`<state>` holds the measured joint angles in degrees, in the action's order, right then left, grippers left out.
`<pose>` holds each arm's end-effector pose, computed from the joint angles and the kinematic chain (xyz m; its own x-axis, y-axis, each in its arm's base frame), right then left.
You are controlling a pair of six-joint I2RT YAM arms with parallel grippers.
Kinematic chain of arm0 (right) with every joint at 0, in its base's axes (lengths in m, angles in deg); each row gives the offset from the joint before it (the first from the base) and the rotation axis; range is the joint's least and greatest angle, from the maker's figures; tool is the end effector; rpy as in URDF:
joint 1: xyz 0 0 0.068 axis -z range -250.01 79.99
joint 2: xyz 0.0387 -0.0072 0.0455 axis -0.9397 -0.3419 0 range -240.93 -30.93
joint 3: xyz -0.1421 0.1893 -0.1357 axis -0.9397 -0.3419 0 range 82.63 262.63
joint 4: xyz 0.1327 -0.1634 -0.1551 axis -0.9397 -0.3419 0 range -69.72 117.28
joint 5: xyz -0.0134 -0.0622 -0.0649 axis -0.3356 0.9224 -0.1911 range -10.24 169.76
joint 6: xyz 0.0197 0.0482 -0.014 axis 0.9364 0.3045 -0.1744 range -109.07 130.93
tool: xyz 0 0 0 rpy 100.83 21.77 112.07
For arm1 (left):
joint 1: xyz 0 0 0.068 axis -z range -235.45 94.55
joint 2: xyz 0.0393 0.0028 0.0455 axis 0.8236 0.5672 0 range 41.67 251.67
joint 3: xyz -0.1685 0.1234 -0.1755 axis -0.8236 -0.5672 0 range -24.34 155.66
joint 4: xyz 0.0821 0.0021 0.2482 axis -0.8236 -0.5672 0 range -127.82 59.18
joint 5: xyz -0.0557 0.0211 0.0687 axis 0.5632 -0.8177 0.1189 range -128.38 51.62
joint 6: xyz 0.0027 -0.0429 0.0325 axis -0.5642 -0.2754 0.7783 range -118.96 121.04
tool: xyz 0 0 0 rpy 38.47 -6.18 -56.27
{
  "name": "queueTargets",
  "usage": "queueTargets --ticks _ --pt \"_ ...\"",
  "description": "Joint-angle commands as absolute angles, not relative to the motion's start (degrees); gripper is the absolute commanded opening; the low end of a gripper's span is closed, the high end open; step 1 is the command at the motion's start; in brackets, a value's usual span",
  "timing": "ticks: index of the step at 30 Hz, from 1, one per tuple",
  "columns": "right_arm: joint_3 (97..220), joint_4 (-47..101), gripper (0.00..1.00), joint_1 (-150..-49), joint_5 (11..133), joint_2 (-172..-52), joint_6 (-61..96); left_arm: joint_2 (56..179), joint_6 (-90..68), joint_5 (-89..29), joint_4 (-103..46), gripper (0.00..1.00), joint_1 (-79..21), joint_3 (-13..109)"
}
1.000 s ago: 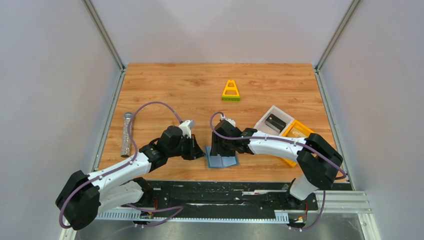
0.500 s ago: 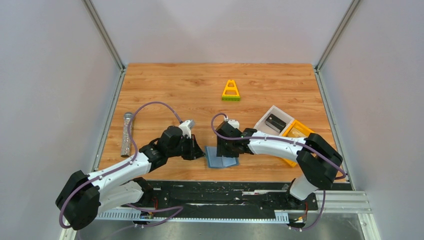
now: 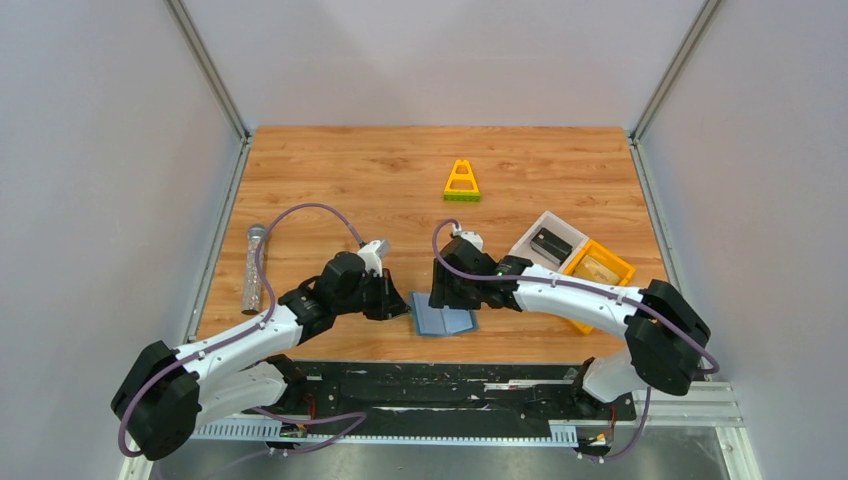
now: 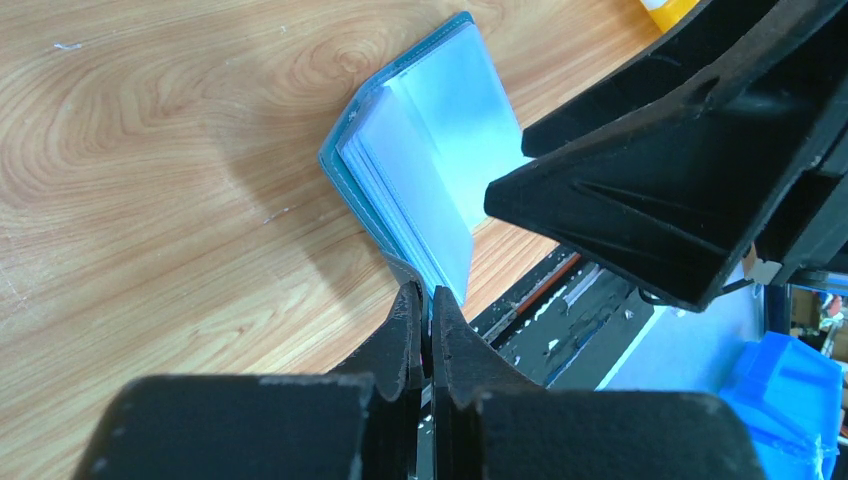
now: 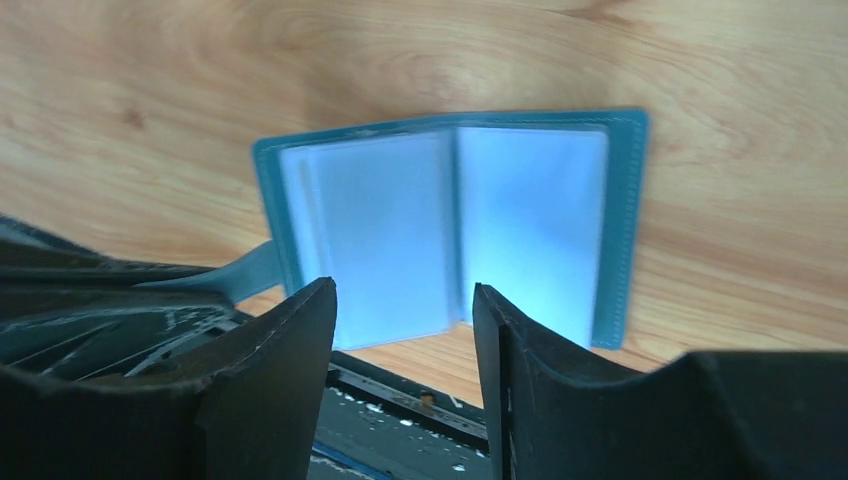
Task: Take the credit cards out of the card holder
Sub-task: Remove the credit card from the card holder.
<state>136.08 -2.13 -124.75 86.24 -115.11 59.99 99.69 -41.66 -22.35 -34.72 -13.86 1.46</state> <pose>0.1700 0.2336 0.2077 -0.9164 0.0038 -0.4002 -0.1323 0.9409 0.3119 0.1482 -0.1446 0.1937 -0.8698 -0.0996 -0.4832 0.2923 0.6849 -0.6674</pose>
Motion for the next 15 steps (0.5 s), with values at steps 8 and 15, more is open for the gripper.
queueTargets --ticks 8,15 --pt "136.5 6.9 0.57 -125.2 77.7 -117.9 57.3 98.1 -41.6 -21.4 -32.4 0.0 -13.7 1.3" --pt "136.2 7.8 0.56 -125.2 76.8 -120.2 57.5 98.0 -41.6 -21.4 -32.2 0.0 -13.7 1.1"
